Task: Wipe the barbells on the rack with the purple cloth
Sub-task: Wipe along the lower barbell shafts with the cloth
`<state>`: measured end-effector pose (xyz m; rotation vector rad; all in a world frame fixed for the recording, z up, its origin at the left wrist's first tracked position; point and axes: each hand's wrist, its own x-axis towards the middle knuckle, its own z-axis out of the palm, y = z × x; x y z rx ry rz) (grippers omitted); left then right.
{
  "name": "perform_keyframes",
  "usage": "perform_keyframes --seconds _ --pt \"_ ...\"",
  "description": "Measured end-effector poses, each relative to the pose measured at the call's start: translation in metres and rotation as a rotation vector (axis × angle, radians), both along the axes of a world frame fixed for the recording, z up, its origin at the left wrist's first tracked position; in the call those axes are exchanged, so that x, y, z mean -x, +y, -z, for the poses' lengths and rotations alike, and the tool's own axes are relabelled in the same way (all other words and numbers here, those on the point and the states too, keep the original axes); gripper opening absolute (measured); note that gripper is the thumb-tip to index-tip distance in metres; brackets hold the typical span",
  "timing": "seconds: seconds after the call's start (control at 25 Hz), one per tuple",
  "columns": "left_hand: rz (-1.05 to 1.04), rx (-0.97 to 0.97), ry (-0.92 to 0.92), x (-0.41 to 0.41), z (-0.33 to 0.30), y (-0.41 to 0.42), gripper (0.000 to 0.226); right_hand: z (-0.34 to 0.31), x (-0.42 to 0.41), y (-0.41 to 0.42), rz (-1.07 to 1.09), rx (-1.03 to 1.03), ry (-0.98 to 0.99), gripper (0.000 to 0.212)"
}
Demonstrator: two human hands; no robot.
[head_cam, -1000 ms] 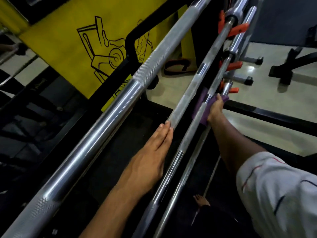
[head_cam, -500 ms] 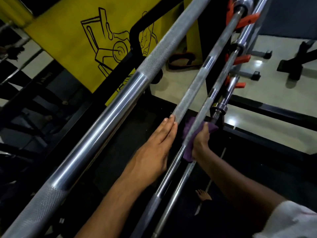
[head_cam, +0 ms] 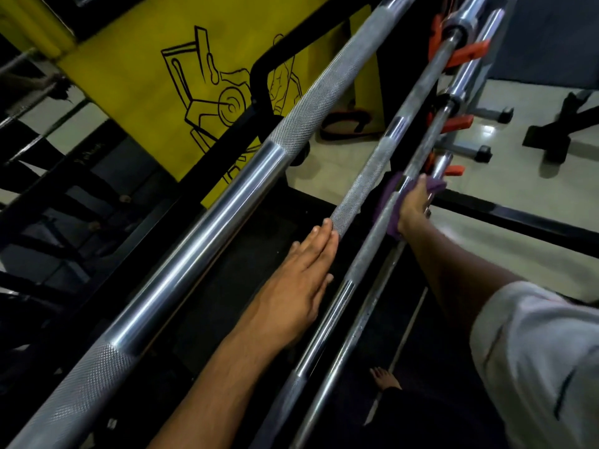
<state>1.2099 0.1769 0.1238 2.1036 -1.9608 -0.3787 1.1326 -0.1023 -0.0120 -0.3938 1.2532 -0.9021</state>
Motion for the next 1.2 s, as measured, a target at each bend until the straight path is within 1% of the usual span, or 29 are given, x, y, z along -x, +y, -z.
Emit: perform_keyframes --seconds 0.08,0.12,0.2,0.28,0.36,0.44,0.52,0.64,0.68,0.76,0.8,0.88,0.96,1.04,1.16,1.2 --pt "-0.013 -0.01 0.0 -0.001 0.001 -0.001 0.066 0.021 -0.001 0.033 -0.022 -0.065 -0.042 0.055" --pt "-0.016 -0.017 -0.002 0.0 0.001 -0.001 0.067 0.023 -0.001 0.055 -0.035 -0.093 -0.025 0.057" --pt "-0.015 -0.016 -0.008 -0.001 0.003 -0.003 0.067 0.029 -0.005 0.097 -0.048 -0.094 -0.016 0.049" --pt "-0.017 -0.004 -0.045 -0.002 0.006 -0.001 0.065 0.03 -0.005 0.141 -0.115 -0.074 -0.016 0.041" --pt "-0.014 0.024 -0.106 -0.007 0.009 -0.001 0.061 0.032 0.002 0.162 -0.181 -0.064 -0.022 0.05" --pt "-0.023 0.065 -0.136 -0.005 0.009 0.0 0.06 0.038 0.017 0.16 -0.256 -0.077 -0.05 0.057" --pt "-0.04 0.12 -0.103 -0.004 0.004 0.013 0.058 0.038 0.031 0.161 -0.331 -0.132 -0.088 0.061" --pt "-0.02 0.139 -0.009 -0.004 -0.005 0.071 0.059 0.036 0.046 0.167 -0.366 -0.214 -0.151 0.084" --pt "-0.034 0.129 0.012 -0.004 -0.006 0.1 0.058 0.033 0.044 0.168 -0.355 -0.232 -0.151 0.088" --pt "-0.095 0.107 0.07 0.0 -0.007 0.156 0.059 0.029 0.029 0.165 -0.248 -0.207 -0.082 0.083" --pt "-0.131 0.099 0.077 0.004 -0.006 0.178 0.059 0.027 0.017 0.168 -0.197 -0.177 -0.08 0.08" --pt "-0.18 0.112 0.025 0.01 0.0 0.202 0.06 0.028 -0.001 0.175 -0.125 -0.143 -0.007 0.075" --pt "-0.195 0.146 -0.008 0.01 0.006 0.209 0.059 0.023 -0.006 0.199 -0.076 -0.162 0.015 0.066" --pt "-0.201 0.165 0.002 0.008 0.008 0.209 0.058 0.022 -0.007 0.239 -0.064 -0.182 0.041 0.058" --pt "-0.202 0.196 -0.024 0.007 0.012 0.207 0.057 0.036 0.0 0.306 -0.157 -0.322 0.002 0.06" --pt "-0.202 0.208 -0.032 0.008 0.014 0.208 0.057 0.041 0.002 0.319 -0.179 -0.333 -0.004 0.06"
